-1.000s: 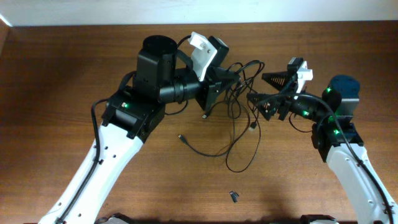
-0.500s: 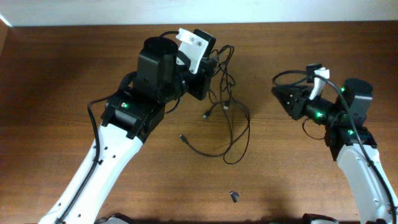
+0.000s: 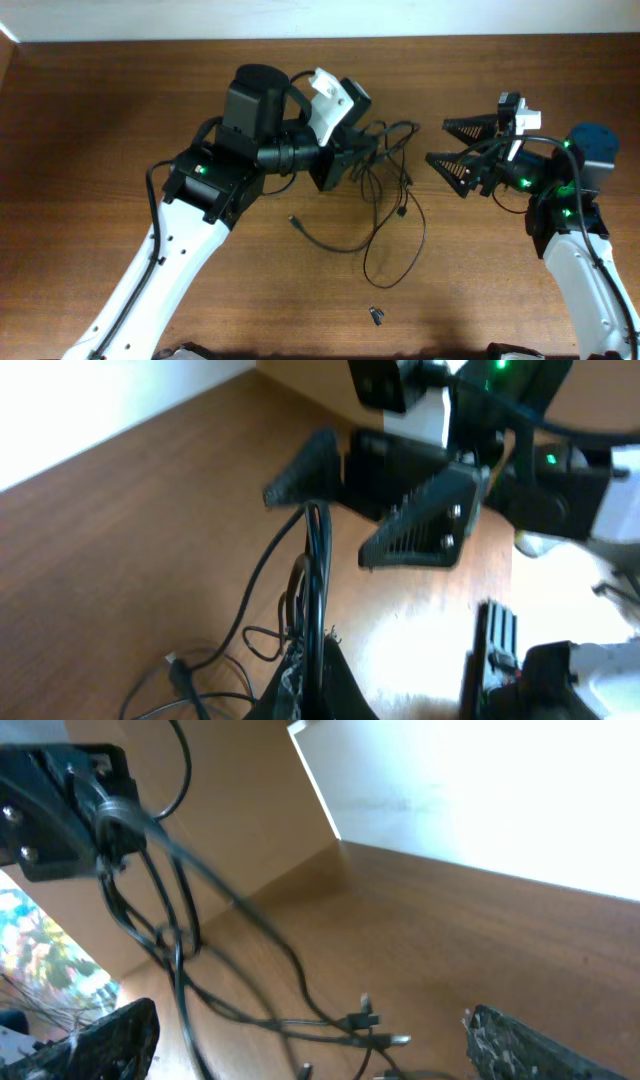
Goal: Untangle cables
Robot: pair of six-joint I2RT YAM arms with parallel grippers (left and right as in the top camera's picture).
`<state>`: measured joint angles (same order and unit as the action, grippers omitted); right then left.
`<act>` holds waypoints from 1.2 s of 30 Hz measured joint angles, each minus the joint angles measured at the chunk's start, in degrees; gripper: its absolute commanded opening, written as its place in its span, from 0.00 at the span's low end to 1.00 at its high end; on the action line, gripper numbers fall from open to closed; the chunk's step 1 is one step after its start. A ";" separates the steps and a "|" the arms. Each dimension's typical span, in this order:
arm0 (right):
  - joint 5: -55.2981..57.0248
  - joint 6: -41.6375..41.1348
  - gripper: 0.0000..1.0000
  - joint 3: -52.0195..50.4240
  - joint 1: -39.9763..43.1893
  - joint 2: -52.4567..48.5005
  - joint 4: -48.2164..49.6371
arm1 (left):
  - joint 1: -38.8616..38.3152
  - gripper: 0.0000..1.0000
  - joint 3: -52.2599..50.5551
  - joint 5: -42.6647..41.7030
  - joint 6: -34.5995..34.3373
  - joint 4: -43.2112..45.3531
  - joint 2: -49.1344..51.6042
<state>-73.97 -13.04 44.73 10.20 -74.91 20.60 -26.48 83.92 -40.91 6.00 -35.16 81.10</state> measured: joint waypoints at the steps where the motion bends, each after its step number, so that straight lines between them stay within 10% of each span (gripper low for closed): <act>1: -0.90 -0.09 0.99 0.02 0.00 0.02 3.50 | 0.00 0.00 0.00 -0.92 1.14 -1.33 0.00; 13: -11.23 0.15 0.97 0.00 -2.38 0.02 11.87 | -4.81 0.00 0.00 -3.76 4.96 0.09 0.00; 15: -11.23 0.11 0.64 0.00 -2.40 0.02 12.02 | -5.84 0.00 0.00 -3.91 5.22 0.22 0.00; 16: -11.28 0.22 0.24 0.00 -2.40 0.00 12.07 | -5.88 0.00 0.00 -3.91 5.38 0.22 0.00; 19: -11.65 0.02 0.06 0.00 -2.43 0.02 12.07 | -5.88 0.00 0.00 -3.89 5.42 0.66 0.00; 20: -11.78 0.13 0.06 0.00 -2.43 0.00 12.09 | -5.88 0.00 0.00 -3.89 5.42 0.90 0.00; 21: -12.15 0.13 0.33 0.00 -2.43 0.02 12.07 | -5.88 0.00 0.00 -3.89 5.42 1.18 0.00; 23: -12.55 0.11 0.42 0.00 -2.43 0.02 12.02 | -5.88 0.00 0.00 -3.89 5.42 1.46 0.00; 25: -12.98 0.15 0.74 0.00 -2.43 0.02 12.09 | -5.88 0.00 0.00 -3.91 5.42 1.70 0.00; 29: -13.20 0.17 0.73 0.00 -3.63 0.02 12.11 | -6.32 0.00 0.00 -3.91 5.42 2.91 0.00; 33: -13.66 0.20 0.34 0.02 -5.44 0.02 12.39 | -8.24 0.00 -0.02 -4.13 5.62 7.85 0.00; 36: -13.99 0.13 0.44 0.00 -5.55 0.00 12.44 | -8.17 0.00 -0.02 -4.11 5.62 8.44 0.00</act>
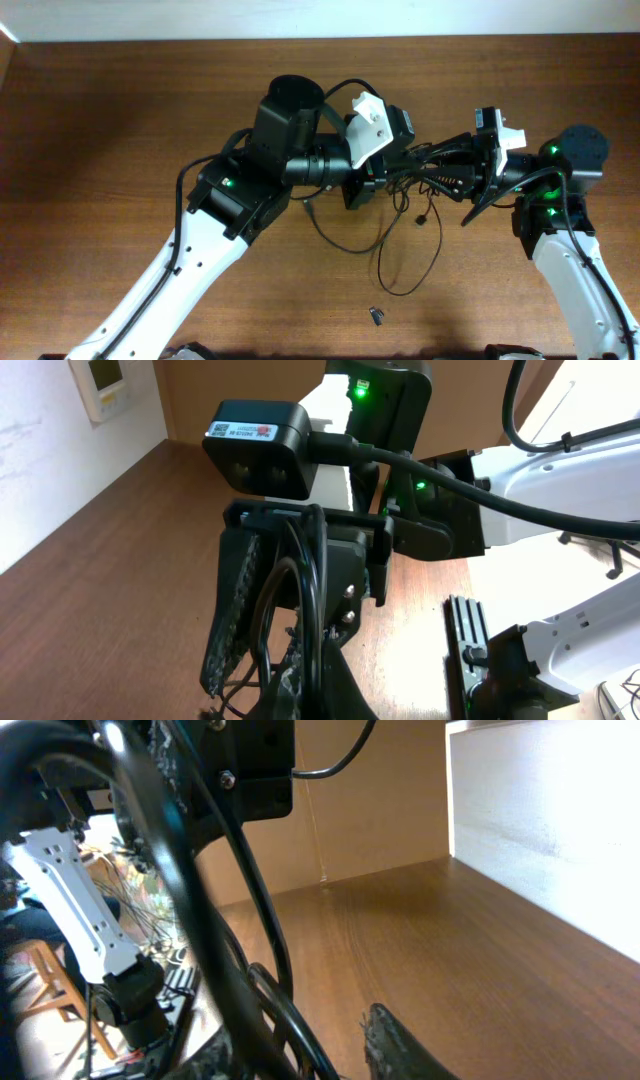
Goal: Untangle cables
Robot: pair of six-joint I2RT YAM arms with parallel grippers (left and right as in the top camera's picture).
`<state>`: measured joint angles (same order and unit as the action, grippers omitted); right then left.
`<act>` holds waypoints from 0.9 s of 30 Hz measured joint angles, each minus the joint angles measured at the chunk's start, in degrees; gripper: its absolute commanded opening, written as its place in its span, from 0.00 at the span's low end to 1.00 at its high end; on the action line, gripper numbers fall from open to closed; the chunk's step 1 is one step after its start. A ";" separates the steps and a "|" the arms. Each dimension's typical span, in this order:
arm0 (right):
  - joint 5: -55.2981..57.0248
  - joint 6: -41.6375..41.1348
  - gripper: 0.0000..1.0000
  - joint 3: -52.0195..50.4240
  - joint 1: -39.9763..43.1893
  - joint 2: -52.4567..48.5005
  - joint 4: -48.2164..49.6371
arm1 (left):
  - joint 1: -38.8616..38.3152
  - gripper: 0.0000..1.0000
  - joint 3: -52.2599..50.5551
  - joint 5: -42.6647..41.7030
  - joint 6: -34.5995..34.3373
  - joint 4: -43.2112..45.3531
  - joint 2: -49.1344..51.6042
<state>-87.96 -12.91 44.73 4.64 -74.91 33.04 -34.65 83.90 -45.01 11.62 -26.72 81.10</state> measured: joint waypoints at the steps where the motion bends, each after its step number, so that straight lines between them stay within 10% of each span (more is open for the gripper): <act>1: 0.00 0.02 0.51 0.02 0.02 0.02 0.02 | 0.00 0.00 0.00 0.07 0.00 0.00 0.00; 5: -0.04 -0.02 0.67 0.00 0.00 0.00 0.00 | 0.00 0.00 0.02 2.97 0.02 -1.22 0.00; 8: 0.00 0.07 0.36 0.02 -0.04 0.00 0.00 | 0.00 0.00 0.00 6.75 0.15 -4.57 0.00; 13: 0.00 0.00 0.45 0.00 -0.04 0.00 -0.04 | 0.00 0.00 0.00 9.60 0.20 -4.33 0.00; 20: 0.00 0.20 0.04 0.00 -0.04 0.00 0.04 | 0.00 0.00 0.00 9.90 -1.16 -1.27 -0.04; 25: 0.00 0.07 0.04 0.00 -0.04 0.00 0.04 | 0.81 0.00 0.00 10.54 -1.16 -1.88 -0.11; 27: 0.00 0.04 0.04 0.00 -0.07 0.00 0.04 | 2.21 0.29 0.00 10.56 -1.18 -2.89 -0.11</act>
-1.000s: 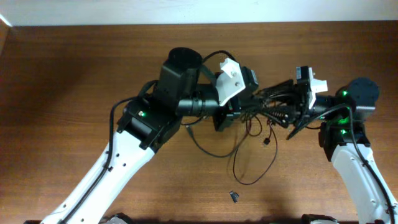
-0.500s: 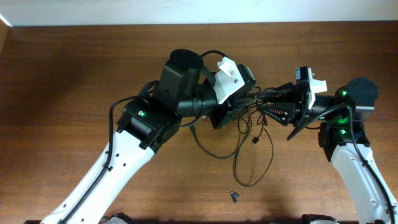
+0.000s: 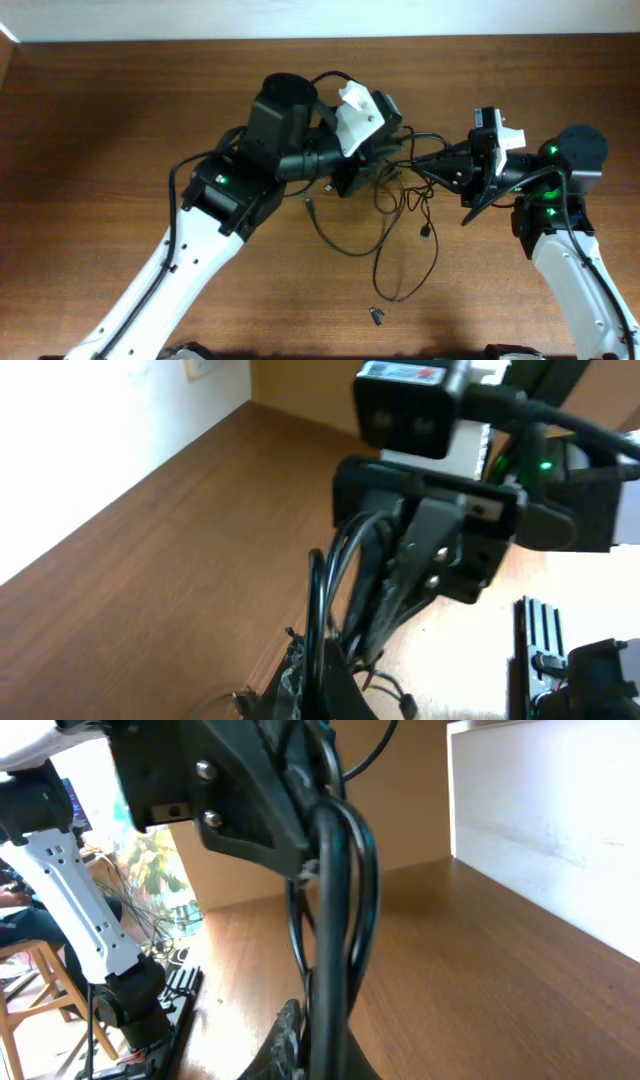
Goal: Untangle cables
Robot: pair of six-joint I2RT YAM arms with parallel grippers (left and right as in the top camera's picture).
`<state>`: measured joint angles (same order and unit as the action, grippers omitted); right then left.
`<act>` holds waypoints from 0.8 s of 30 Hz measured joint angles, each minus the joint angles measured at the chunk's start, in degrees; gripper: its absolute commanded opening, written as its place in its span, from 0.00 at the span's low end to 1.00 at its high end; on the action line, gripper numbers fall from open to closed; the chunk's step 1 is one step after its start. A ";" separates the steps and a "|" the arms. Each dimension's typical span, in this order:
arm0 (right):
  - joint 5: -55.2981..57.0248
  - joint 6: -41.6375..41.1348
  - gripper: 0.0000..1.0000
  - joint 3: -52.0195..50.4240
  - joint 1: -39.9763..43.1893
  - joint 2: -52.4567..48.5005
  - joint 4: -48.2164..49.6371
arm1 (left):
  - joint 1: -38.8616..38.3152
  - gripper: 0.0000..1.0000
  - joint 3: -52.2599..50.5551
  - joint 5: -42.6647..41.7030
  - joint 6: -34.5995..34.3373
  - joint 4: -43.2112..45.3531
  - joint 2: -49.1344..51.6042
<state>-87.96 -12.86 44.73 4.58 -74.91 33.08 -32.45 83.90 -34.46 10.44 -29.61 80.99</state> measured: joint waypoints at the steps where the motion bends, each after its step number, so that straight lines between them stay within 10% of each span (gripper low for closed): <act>1: 0.00 -0.04 0.04 0.00 -0.11 0.00 0.00 | 0.50 0.40 0.00 -0.02 -0.31 -0.22 0.00; 7: 0.00 0.04 0.04 0.00 -0.13 0.00 -0.02 | 3.06 1.00 0.00 2.12 -0.72 -2.54 -0.22; 24: 0.00 0.00 0.04 0.00 -0.13 0.00 -0.04 | 3.06 0.99 0.00 12.70 -0.81 3.96 -0.42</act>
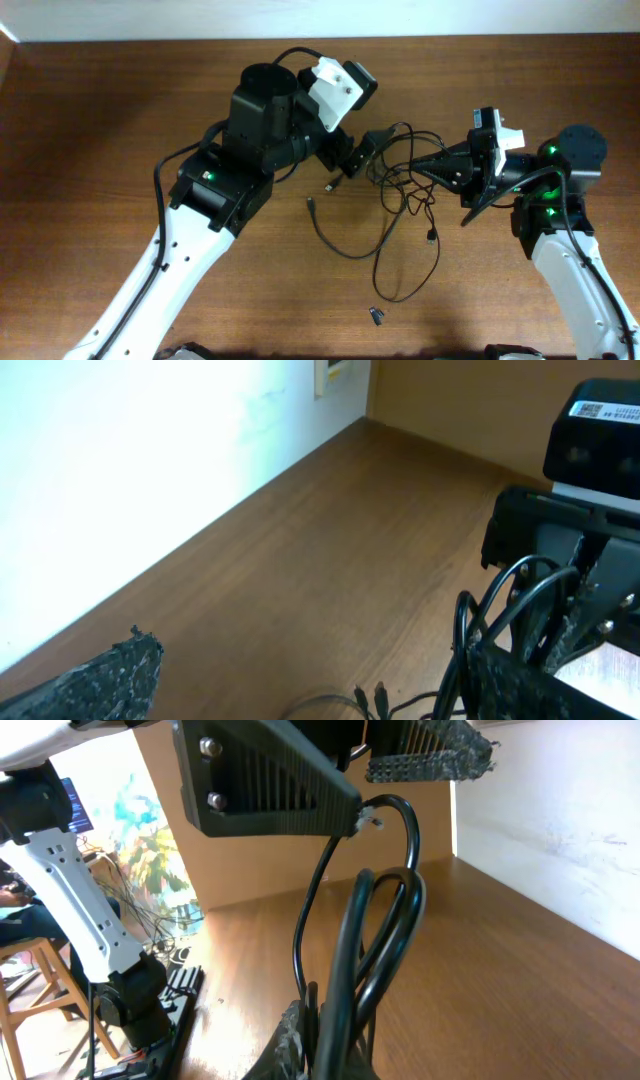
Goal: Untangle cables
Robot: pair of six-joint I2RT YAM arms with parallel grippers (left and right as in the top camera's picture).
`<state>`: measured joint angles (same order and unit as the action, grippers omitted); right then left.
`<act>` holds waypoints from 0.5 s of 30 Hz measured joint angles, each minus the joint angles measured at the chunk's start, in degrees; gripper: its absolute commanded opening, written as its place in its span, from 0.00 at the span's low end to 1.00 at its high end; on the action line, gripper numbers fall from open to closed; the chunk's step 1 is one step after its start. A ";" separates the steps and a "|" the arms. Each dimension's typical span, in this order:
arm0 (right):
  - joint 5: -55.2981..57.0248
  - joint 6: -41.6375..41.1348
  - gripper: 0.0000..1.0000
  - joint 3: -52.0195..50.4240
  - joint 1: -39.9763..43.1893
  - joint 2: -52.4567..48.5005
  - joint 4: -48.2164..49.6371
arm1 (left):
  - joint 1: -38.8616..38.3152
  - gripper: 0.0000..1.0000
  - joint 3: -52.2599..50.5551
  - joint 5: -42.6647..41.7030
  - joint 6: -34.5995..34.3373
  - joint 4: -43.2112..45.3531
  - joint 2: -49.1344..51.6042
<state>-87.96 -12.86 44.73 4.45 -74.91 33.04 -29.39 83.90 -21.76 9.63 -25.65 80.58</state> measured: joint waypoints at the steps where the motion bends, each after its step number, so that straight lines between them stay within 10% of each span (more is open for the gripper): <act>1: 0.00 0.02 0.04 0.00 0.00 0.00 0.00 | 0.00 0.99 0.02 0.00 0.00 0.04 0.00; 7: -0.02 0.00 0.04 0.00 0.00 0.00 -0.02 | 0.00 0.99 0.00 -1.97 0.02 0.20 0.79; 11: -0.02 0.02 0.04 0.00 0.00 0.00 -0.02 | 0.00 0.43 0.00 -5.99 0.02 0.17 2.82; 12: -0.02 0.02 0.04 0.00 0.00 0.00 -0.02 | 0.00 0.05 0.02 -6.38 0.02 0.20 2.91; 15: -0.02 0.02 0.04 0.00 0.00 0.00 -0.02 | 0.00 0.00 0.02 -6.99 0.17 0.33 3.04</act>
<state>-87.99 -12.84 44.73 4.45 -74.91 33.01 -29.39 83.92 -28.75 9.80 -25.32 83.61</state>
